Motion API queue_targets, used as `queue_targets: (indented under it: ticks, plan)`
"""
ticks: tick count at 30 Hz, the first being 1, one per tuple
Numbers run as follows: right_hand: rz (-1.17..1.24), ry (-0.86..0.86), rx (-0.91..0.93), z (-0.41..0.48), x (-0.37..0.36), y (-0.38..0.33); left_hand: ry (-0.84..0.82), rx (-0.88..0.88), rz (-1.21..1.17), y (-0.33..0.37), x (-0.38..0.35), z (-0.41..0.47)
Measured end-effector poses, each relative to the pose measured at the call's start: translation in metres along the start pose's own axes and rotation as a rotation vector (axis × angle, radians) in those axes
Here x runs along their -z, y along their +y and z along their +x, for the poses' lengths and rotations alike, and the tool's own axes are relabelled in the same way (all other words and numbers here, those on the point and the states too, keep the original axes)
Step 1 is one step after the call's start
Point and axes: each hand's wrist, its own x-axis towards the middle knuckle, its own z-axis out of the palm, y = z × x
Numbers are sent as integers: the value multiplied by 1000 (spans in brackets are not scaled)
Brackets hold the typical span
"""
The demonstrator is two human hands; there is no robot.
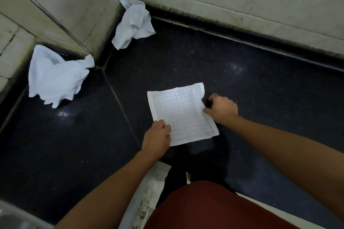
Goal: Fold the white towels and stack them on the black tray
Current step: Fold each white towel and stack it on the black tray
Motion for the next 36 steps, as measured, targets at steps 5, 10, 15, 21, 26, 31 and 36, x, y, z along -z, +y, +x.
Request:
queue_targets:
  ticks: [5,10,15,21,26,31,36]
  plan:
    - [138,-31,-70,-4,-4,-3,37,-52,83,2,-9,-17]
    - [41,-60,-93,-9,-3,3,0,-22,115,9,-9,-25]
    - [17,-87,-139,-16,-3,7,-46,5,134,16,-9,-34]
    - [-101,7,151,-51,2,29,-76,-23,246,19,-8,-44]
    - [-476,-119,517,-83,-15,23,-76,-37,285,20,-14,-50]
    - [-638,-84,535,-87,-29,26,-115,34,316,32,-15,-46]
    - [-562,-19,582,-92,-28,37,-131,67,228,40,-22,-63]
